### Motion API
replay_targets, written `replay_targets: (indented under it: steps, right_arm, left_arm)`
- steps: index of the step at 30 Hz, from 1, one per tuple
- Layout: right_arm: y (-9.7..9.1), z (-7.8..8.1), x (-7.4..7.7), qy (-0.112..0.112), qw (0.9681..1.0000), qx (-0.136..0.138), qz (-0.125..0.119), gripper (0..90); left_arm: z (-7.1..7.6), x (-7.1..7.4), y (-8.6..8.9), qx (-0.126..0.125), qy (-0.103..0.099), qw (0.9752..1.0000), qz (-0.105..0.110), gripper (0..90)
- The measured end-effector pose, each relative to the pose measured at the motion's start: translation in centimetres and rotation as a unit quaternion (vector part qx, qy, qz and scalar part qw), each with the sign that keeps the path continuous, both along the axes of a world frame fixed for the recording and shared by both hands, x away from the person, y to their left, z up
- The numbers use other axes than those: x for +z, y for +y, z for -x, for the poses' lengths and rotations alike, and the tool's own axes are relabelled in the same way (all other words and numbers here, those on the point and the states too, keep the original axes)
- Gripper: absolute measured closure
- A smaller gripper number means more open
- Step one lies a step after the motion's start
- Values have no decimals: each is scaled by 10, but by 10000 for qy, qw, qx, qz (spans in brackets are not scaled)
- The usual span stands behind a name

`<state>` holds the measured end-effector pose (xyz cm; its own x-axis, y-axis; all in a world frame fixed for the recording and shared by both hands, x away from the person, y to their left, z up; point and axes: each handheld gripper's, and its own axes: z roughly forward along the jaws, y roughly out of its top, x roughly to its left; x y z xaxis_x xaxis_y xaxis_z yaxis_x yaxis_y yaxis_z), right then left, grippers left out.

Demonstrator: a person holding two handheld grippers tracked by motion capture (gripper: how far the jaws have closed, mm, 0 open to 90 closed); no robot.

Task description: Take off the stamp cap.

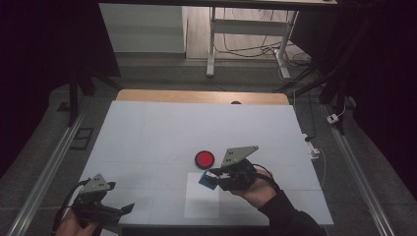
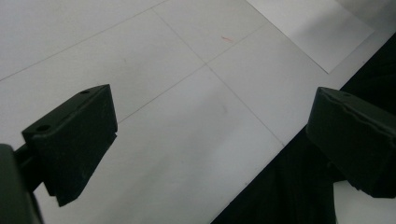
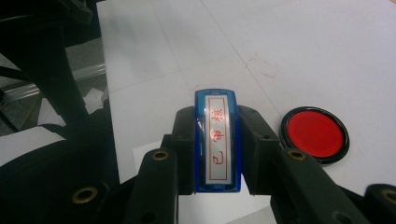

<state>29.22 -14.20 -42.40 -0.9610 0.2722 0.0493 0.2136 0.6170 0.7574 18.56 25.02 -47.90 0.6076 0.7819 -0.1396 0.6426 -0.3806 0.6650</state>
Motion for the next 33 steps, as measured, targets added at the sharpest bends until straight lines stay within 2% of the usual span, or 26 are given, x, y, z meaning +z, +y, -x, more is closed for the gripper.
replay_targets:
  steps: [4,7,10,13,16,20,27,33]
  right_arm:
    - [-1,0,1,-42,10000,36,16,694]
    - [-1,0,1,-57,10000,30,4,694]
    - [-2,1,3,-55,10000,32,2,694]
    - [-3,0,4,-51,10000,53,-64,694]
    - [-4,0,5,-27,9999,30,-98,694]
    - [-3,0,5,-34,9999,40,-95,693]
    - [-4,1,6,-43,9999,62,-121,693]
    - [-5,0,7,-29,9999,60,-135,694]
  left_arm:
    - [0,0,-1,-44,-15,10000,-42,25]
    - [2,1,-2,-48,-101,9999,-95,11]
    - [2,2,-1,-85,-112,9999,-24,0]
    - [1,4,0,-115,-123,9997,163,0]
    - [-1,5,2,-176,-201,9993,264,0]
    - [-4,5,2,-297,-159,9985,425,0]
    - [-9,6,-9,-510,-368,9972,412,0]
    - [-14,8,-21,-722,-446,9955,429,0]
